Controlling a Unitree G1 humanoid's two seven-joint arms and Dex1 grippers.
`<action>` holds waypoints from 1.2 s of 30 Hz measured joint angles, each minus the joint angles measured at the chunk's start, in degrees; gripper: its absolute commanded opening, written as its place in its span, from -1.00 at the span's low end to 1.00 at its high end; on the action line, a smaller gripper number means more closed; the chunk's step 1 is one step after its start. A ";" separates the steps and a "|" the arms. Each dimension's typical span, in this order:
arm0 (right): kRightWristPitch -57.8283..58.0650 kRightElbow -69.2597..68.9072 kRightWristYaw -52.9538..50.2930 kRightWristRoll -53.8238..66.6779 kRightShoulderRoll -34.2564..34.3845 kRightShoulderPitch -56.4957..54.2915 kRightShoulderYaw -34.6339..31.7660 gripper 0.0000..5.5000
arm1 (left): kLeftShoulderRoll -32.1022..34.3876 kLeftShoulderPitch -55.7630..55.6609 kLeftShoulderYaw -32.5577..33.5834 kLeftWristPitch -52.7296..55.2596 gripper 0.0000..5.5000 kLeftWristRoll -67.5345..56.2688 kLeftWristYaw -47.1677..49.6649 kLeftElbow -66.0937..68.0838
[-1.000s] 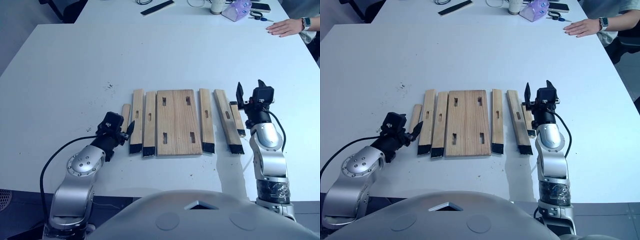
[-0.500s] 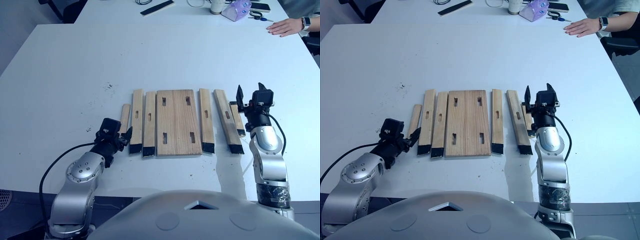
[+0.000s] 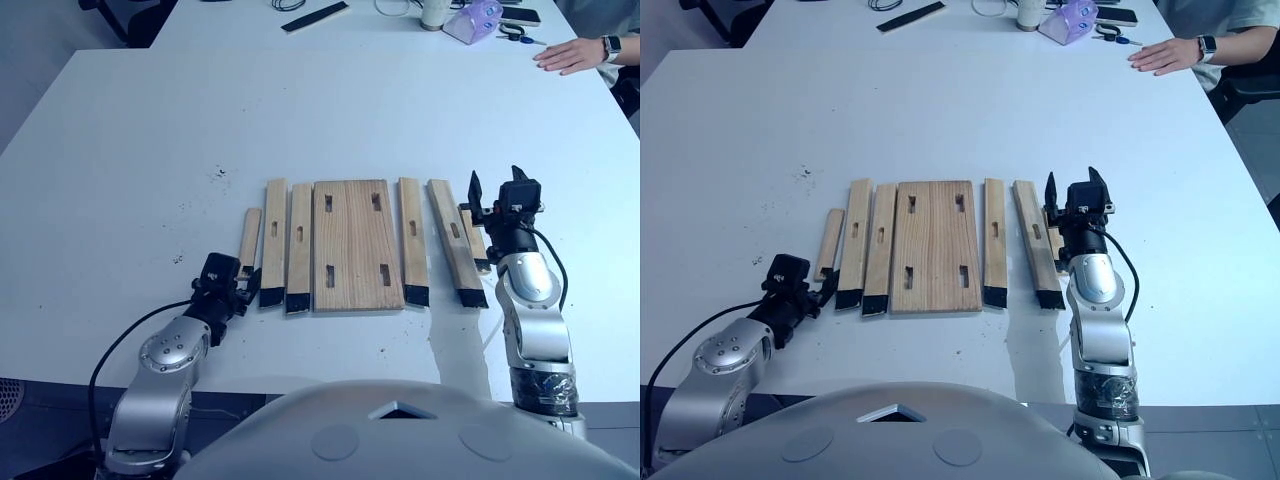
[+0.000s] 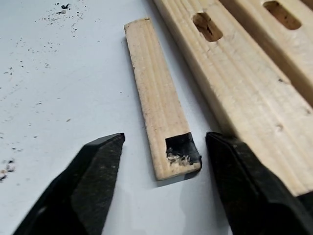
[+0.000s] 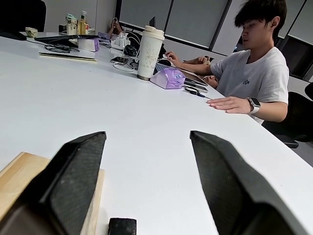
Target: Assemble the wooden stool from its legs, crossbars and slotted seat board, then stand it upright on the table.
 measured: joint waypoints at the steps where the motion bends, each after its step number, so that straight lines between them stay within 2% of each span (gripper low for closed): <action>1: 0.00 0.00 0.04 -0.07 -0.03 0.00 0.00 0.16 | -0.55 -0.18 0.53 -1.35 -0.16 -0.24 0.04 1.24; 8: 0.01 0.00 0.72 -0.72 -0.48 -0.16 0.17 0.16 | -1.77 -2.94 3.18 -4.20 -0.50 -1.18 1.44 6.12; 16: 0.03 0.38 1.28 -0.66 -1.66 -1.60 -0.17 0.16 | -2.04 -9.45 5.00 -7.80 -0.52 -1.55 2.19 12.19; 21: 2.03 -0.93 4.02 2.91 -2.62 -4.94 -2.20 0.16 | 0.06 -24.84 6.40 -17.56 -0.52 -5.20 -2.63 12.16; 25: 9.04 -6.54 14.19 18.11 -6.42 -8.55 -5.81 0.16 | 3.48 -33.91 7.32 -20.64 -0.52 -14.96 -11.46 6.77; 31: 22.26 -10.29 27.35 48.85 -13.29 -11.97 -8.93 0.16 | 3.64 -34.38 7.86 -13.71 -0.52 -40.50 -19.01 4.87; 36: 34.92 -10.85 40.06 71.92 -23.97 -17.56 -10.34 0.16 | 7.15 -35.10 7.82 -7.32 -0.52 -59.71 -26.24 4.62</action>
